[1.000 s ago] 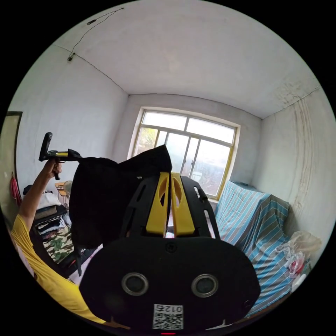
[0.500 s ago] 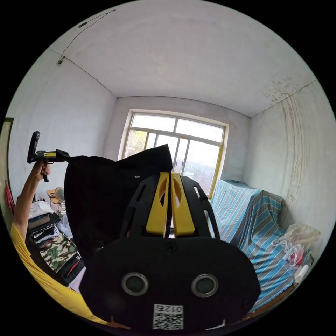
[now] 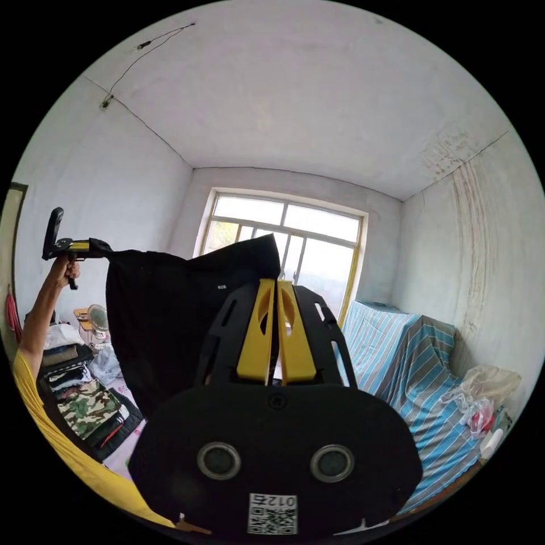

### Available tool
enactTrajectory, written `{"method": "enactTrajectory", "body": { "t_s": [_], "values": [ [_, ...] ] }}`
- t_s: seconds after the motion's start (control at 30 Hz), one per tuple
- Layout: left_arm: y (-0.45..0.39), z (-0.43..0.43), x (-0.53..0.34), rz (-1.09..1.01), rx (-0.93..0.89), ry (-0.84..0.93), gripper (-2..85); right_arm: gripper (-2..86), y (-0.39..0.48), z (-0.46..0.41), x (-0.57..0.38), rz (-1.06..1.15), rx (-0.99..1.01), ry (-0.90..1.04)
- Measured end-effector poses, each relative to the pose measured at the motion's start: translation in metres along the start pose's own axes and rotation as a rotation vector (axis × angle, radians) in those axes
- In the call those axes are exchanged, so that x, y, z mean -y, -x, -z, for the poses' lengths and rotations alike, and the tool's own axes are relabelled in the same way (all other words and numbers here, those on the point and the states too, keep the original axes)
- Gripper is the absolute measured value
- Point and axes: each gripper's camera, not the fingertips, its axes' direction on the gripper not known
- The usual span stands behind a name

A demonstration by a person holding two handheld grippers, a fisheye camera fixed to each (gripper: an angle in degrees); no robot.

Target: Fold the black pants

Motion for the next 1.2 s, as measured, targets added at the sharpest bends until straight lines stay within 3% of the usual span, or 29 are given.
{"method": "enactTrajectory", "body": {
  "t_s": [0.7, 0.97, 1.2],
  "values": [
    [-0.05, 0.113, -0.006, -0.108, 0.086, -0.157, -0.4, 0.5, -0.002, 0.017, 0.079, 0.028, 0.001, -0.172],
    [-0.027, 0.11, -0.017, -0.074, 0.091, -0.15, -0.4, 0.5, -0.008, -0.059, 0.139, 0.034, 0.003, -0.182],
    [0.024, 0.022, -0.049, 0.001, 0.043, -0.018, -0.3, 0.4, -0.03, -0.197, 0.166, 0.005, 0.047, -0.076]
  ]
}}
